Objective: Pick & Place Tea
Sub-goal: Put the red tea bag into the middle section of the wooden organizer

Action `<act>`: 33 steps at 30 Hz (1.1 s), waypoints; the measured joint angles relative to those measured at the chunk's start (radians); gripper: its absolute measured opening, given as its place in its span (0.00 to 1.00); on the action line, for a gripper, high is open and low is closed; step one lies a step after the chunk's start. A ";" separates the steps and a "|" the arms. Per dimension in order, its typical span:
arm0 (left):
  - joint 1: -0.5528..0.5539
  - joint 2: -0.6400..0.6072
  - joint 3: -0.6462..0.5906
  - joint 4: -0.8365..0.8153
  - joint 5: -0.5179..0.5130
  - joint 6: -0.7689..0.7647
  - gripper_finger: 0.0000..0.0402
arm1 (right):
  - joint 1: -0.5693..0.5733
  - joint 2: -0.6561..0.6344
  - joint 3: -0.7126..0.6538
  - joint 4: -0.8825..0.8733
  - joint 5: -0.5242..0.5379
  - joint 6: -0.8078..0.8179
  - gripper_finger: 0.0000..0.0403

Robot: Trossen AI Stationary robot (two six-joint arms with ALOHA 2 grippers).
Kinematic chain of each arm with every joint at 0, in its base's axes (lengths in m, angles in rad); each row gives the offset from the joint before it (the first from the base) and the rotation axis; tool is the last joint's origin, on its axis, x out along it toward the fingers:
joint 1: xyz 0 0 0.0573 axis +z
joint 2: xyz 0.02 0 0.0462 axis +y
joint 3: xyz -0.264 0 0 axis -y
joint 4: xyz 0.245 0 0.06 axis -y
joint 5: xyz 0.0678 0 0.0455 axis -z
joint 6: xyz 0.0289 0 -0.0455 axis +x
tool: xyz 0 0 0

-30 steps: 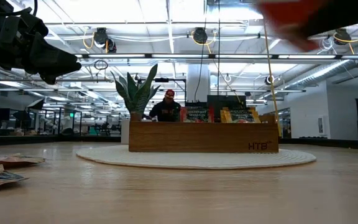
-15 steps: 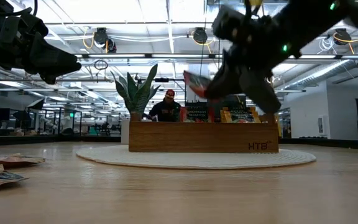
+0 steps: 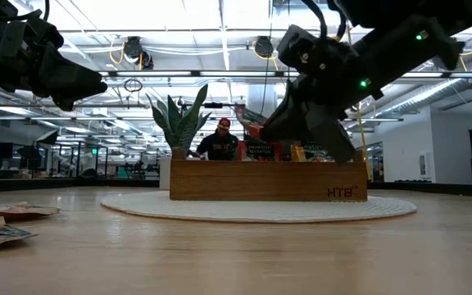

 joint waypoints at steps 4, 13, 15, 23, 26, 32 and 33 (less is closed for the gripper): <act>0.000 0.000 0.000 0.000 0.000 0.000 0.39 | -0.044 0.000 0.000 0.005 -0.068 0.020 0.03; 0.000 0.000 0.000 0.000 0.000 0.000 0.39 | -0.062 0.000 0.000 0.005 -0.067 0.040 0.08; 0.000 0.000 0.000 0.000 0.000 0.000 0.39 | -0.062 0.000 0.000 0.005 -0.067 0.051 0.10; 0.000 0.000 0.000 0.000 0.000 0.000 0.39 | -0.062 0.000 0.000 0.005 -0.065 0.055 0.20; 0.000 0.000 0.000 0.000 0.000 0.000 0.39 | -0.060 0.000 0.000 0.007 -0.064 0.039 0.23; 0.000 0.000 0.000 0.000 0.000 0.000 0.39 | -0.019 -0.038 0.014 0.073 -0.063 -0.004 0.23; 0.000 0.000 0.000 0.000 0.000 0.000 0.39 | -0.012 -0.054 0.024 0.055 -0.067 -0.014 0.21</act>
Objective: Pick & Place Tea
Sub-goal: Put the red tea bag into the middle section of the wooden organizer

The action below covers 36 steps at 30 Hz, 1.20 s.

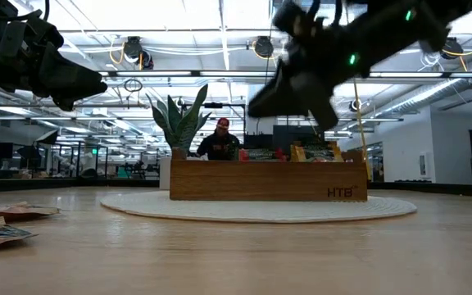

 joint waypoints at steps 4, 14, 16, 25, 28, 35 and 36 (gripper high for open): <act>0.000 0.000 0.000 0.000 0.000 0.000 0.39 | 0.004 -0.074 0.123 -0.292 -0.098 0.014 0.05; 0.000 0.000 0.000 -0.001 0.001 0.000 0.39 | -0.105 0.085 0.350 -0.730 -0.408 0.197 0.00; 0.000 0.000 0.000 0.000 0.000 0.000 0.39 | -0.121 0.132 0.350 -0.724 -0.438 0.204 0.00; 0.000 0.000 0.000 0.000 0.000 0.000 0.39 | -0.153 0.183 0.357 -0.705 -0.452 0.206 0.00; 0.000 0.000 0.000 0.000 0.000 0.000 0.39 | -0.153 0.160 0.353 -0.704 -0.464 0.205 0.00; 0.000 0.000 0.000 0.000 0.000 0.000 0.39 | -0.141 0.092 0.350 -0.669 -0.477 0.188 0.00; 0.000 0.000 0.000 0.000 0.000 0.000 0.39 | -0.145 0.093 0.350 -0.672 -0.471 0.187 0.00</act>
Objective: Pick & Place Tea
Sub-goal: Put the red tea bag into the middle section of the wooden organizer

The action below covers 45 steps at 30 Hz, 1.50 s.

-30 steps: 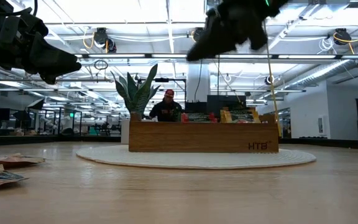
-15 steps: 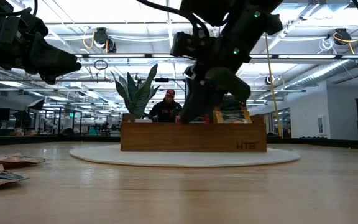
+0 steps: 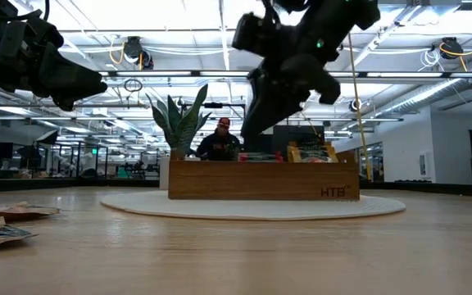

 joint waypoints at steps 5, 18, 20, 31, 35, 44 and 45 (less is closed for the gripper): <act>0.000 0.000 0.000 0.000 0.000 0.000 0.39 | -0.008 0.003 -0.002 0.003 0.005 -0.010 0.00; 0.000 0.000 0.000 0.000 0.000 0.000 0.39 | -0.077 0.003 -0.062 -0.022 -0.003 0.007 0.00; 0.000 0.000 0.000 0.000 0.000 0.000 0.39 | -0.089 0.003 -0.098 0.006 -0.033 0.019 0.00; 0.000 0.000 0.000 0.000 0.000 0.000 0.39 | -0.096 0.000 -0.192 0.061 -0.074 0.067 0.00; 0.000 0.000 0.000 0.000 0.000 0.000 0.39 | -0.088 0.000 -0.230 0.140 0.047 0.071 0.00; 0.000 0.000 0.000 0.000 0.000 0.000 0.39 | -0.019 0.002 -0.237 0.177 0.212 0.056 0.00; 0.000 0.000 0.000 0.000 0.000 0.000 0.39 | -0.010 0.002 -0.238 0.183 0.231 0.050 0.00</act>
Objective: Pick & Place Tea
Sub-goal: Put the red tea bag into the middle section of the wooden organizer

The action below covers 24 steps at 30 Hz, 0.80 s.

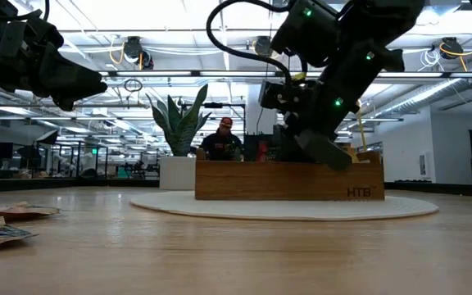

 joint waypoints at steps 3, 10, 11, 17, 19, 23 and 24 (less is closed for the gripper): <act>0.000 0.000 0.000 0.000 0.000 0.000 0.39 | 0.024 0.000 0.000 0.009 0.063 -0.014 0.00; 0.000 0.000 0.000 0.000 0.000 0.000 0.39 | 0.041 0.000 0.000 0.011 0.178 -0.013 0.00; 0.000 0.000 0.000 0.000 0.000 0.000 0.39 | 0.041 0.000 0.000 0.012 0.197 -0.012 0.00; 0.000 0.000 0.000 0.000 0.000 0.000 0.39 | 0.044 0.000 0.000 0.016 0.245 -0.010 0.00; 0.000 0.000 0.000 0.000 0.000 0.000 0.39 | 0.051 0.000 0.000 0.027 0.245 -0.011 0.00; 0.000 0.000 0.000 0.000 0.000 0.000 0.39 | 0.079 0.000 0.000 0.074 0.245 -0.036 0.00; 0.000 0.000 0.000 0.000 0.000 0.000 0.39 | 0.087 0.000 0.000 0.090 0.245 -0.051 0.00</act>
